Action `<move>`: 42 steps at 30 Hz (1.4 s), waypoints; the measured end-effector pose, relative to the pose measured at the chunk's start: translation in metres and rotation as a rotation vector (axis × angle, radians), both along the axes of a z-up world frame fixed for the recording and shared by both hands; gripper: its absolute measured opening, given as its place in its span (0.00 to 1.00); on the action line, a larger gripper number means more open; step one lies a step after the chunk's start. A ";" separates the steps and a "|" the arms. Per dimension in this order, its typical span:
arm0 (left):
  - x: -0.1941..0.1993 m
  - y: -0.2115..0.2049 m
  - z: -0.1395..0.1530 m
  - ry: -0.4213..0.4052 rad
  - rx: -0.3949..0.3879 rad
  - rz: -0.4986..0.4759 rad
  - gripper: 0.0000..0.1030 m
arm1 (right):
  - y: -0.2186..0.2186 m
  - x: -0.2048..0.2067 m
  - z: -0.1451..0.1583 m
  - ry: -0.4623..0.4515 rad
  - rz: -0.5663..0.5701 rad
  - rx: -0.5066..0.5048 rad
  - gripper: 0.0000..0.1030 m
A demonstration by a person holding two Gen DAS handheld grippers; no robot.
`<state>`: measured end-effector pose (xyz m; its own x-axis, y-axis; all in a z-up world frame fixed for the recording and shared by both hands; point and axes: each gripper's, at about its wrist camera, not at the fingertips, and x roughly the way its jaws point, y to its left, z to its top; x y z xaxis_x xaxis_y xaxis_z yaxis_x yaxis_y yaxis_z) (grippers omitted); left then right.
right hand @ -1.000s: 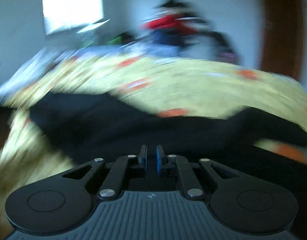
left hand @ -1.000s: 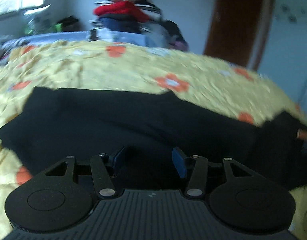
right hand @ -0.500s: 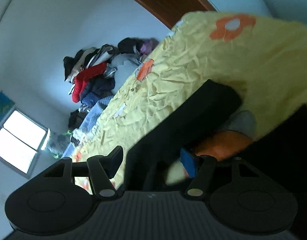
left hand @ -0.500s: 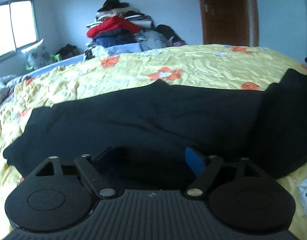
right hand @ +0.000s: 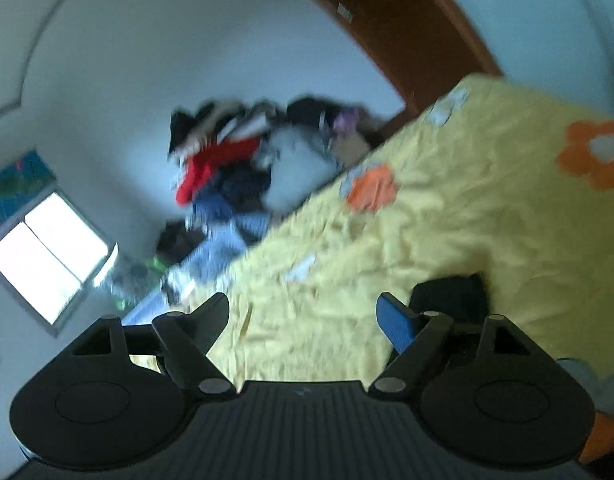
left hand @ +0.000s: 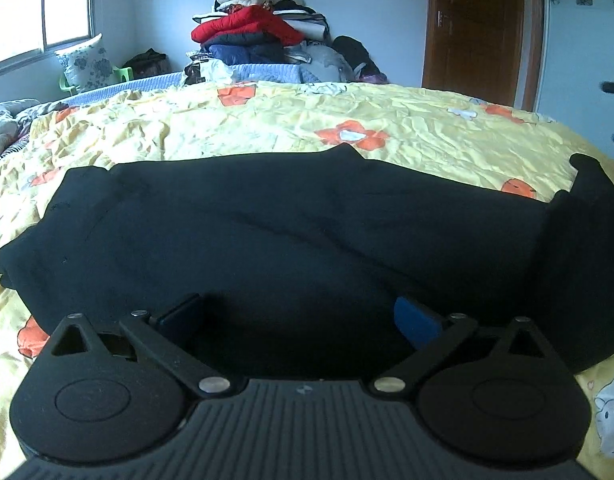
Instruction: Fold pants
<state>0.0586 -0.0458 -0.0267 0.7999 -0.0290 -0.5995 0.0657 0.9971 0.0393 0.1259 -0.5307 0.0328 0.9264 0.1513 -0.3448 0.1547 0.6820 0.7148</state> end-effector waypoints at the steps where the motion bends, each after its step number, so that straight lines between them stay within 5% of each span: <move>1: 0.000 0.000 0.000 0.000 0.000 0.000 1.00 | -0.006 -0.007 0.000 -0.004 -0.014 0.006 0.79; 19: 0.000 0.000 0.000 0.001 0.001 -0.001 1.00 | -0.048 0.010 -0.070 0.110 -0.029 0.191 0.80; 30: 0.000 0.000 0.000 0.001 0.000 -0.001 1.00 | -0.054 0.019 -0.071 -0.006 0.063 0.273 0.77; 34: 0.000 0.000 0.000 0.002 0.000 -0.001 1.00 | -0.053 0.041 -0.079 0.063 0.044 0.255 0.52; 36: 0.000 0.000 0.000 0.002 -0.001 -0.001 1.00 | -0.048 0.047 -0.081 0.130 0.025 0.197 0.07; 42: 0.000 0.000 0.000 0.003 -0.001 -0.002 1.00 | -0.035 0.026 -0.059 0.103 -0.009 0.086 0.04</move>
